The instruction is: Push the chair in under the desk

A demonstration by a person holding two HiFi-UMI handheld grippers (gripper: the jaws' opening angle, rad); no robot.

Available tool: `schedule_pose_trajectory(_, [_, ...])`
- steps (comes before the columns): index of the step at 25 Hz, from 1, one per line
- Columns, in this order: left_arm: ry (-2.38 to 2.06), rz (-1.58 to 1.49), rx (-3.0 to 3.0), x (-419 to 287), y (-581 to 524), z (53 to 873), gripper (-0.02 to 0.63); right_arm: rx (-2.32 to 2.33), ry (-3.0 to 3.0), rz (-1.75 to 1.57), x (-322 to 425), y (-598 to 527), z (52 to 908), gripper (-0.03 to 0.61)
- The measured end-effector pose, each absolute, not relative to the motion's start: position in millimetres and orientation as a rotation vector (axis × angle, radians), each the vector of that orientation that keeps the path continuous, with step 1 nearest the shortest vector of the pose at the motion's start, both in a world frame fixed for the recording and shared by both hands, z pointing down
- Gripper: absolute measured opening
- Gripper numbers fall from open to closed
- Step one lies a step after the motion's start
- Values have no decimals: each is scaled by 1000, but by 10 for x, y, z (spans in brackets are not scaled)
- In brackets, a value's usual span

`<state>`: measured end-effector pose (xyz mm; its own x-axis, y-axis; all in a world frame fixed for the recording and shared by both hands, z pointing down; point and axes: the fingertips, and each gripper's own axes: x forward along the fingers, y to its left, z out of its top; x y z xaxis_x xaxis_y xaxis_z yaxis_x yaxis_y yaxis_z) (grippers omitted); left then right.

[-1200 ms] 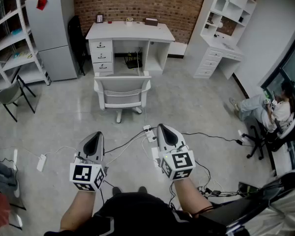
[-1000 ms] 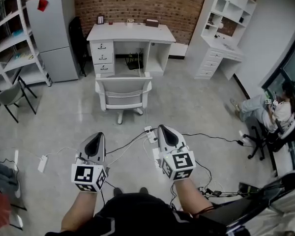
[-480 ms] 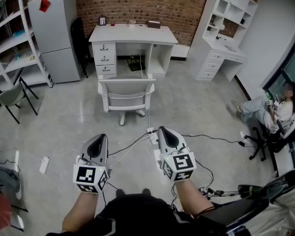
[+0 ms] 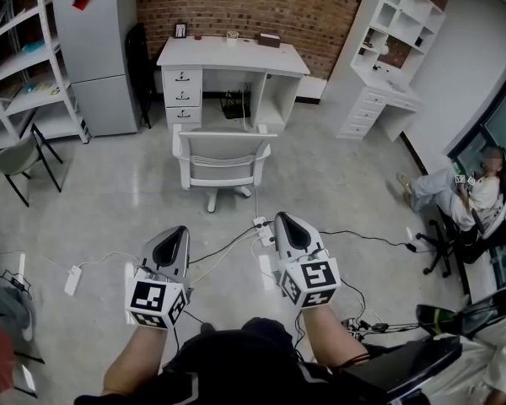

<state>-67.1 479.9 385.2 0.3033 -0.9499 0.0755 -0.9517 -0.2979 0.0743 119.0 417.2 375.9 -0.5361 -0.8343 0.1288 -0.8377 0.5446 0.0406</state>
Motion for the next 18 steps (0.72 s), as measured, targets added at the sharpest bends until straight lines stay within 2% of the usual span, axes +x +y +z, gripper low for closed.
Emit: schedule_pose_trajectory(18, [-1823, 45, 2443, -872, 4142, 3908, 6, 1407, -2644, 23, 953, 3482, 3841, 8])
